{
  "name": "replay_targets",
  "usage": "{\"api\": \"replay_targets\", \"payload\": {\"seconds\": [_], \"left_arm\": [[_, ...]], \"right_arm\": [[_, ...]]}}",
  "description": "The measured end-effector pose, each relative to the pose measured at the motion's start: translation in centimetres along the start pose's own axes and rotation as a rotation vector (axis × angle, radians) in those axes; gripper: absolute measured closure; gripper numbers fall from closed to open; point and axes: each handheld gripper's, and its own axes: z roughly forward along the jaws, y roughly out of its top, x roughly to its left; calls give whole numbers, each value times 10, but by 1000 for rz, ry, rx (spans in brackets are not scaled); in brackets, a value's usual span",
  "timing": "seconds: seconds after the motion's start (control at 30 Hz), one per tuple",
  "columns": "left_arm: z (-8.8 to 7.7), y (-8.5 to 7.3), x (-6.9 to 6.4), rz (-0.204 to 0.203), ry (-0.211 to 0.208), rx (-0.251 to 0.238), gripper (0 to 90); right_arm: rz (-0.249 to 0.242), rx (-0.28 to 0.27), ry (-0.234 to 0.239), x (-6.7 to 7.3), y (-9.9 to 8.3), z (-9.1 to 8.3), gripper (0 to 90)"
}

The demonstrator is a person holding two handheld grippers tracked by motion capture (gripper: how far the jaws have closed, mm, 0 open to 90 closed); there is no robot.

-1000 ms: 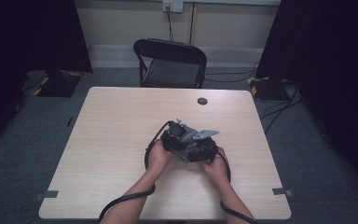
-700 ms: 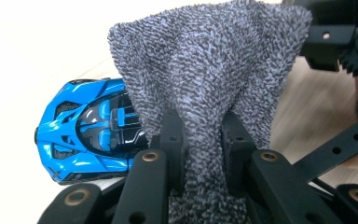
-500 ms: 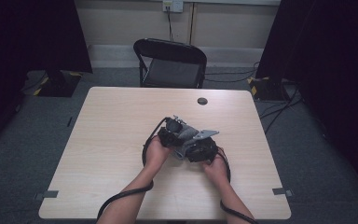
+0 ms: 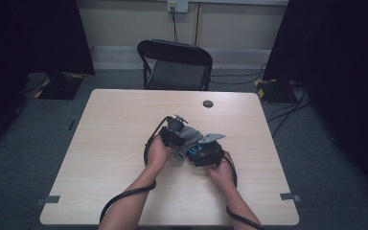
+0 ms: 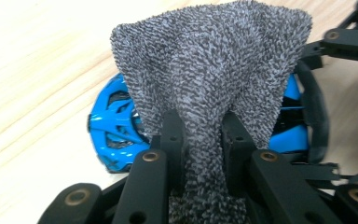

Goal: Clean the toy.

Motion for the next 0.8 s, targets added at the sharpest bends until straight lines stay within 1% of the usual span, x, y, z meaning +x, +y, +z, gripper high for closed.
{"api": "replay_targets", "payload": {"seconds": [0.23,0.3,0.4,0.47,0.53,0.67,0.8], "left_arm": [[2,0,8,-18,8,1,751],[3,1,11,-31,10,1,750],[4,2,12,-31,14,5,750],[4,3,14,-30,22,9,750],[6,4,17,-38,36,9,749],[7,3,20,-51,46,5,747],[7,2,23,-55,58,7,747]], "right_arm": [[2,2,0,0,0,0,244],[0,0,0,0,0,0,244],[2,2,0,0,0,0,244],[0,0,0,0,0,0,245],[1,0,0,0,0,0,244],[1,0,0,0,0,0,245],[3,1,0,0,0,0,244]]}}
